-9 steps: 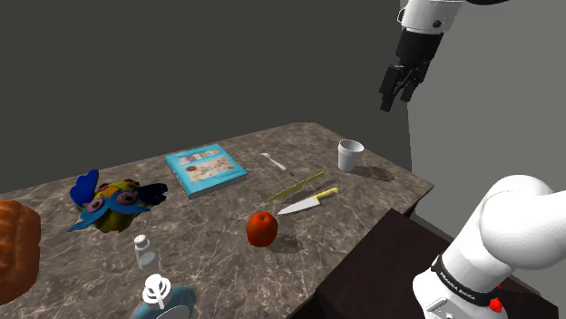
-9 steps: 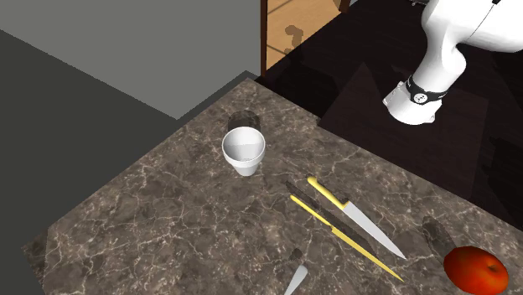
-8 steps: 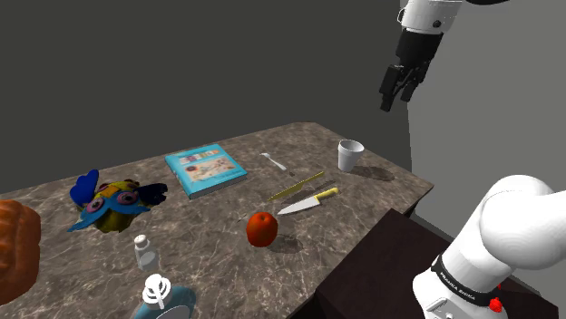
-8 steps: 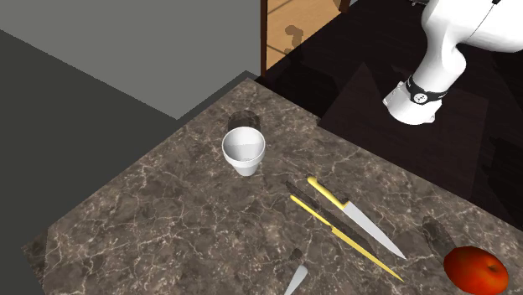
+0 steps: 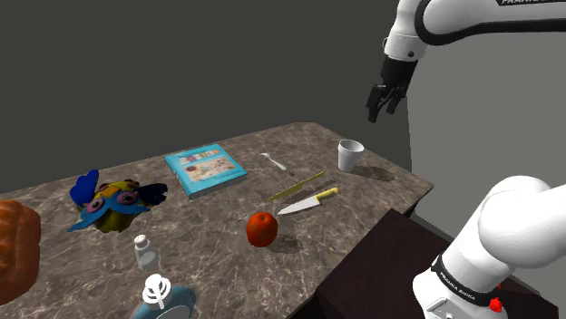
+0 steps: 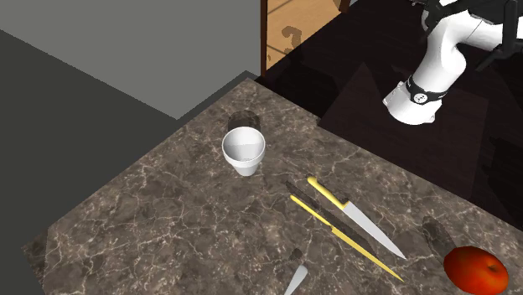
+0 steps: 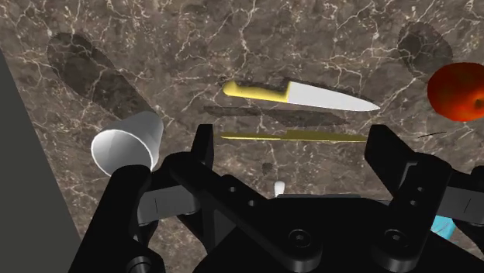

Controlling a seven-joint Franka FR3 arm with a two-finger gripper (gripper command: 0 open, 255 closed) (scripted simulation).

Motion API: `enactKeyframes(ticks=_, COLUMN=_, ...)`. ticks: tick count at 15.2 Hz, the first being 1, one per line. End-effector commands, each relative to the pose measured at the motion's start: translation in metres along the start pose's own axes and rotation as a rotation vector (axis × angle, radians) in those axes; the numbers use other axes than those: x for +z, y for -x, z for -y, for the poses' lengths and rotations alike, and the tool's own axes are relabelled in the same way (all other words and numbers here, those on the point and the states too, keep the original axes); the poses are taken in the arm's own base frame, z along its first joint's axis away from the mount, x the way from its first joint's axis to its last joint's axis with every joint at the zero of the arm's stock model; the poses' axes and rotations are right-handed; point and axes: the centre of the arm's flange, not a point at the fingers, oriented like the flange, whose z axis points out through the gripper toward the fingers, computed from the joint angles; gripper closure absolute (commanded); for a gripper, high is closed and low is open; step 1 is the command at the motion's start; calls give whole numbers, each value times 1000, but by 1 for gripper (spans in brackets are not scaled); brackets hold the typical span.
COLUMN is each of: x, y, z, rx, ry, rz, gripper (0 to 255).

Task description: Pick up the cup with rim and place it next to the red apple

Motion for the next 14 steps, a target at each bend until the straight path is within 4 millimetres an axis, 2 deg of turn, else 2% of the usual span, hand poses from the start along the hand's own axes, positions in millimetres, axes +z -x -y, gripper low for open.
enactKeyframes(ticks=1, x=15, y=-14, z=-12, rx=3, ry=-5, rz=-2, gripper=0)
enactKeyframes(ticks=14, x=136, y=-101, z=-101, rx=24, ry=-38, rz=-3, gripper=0)
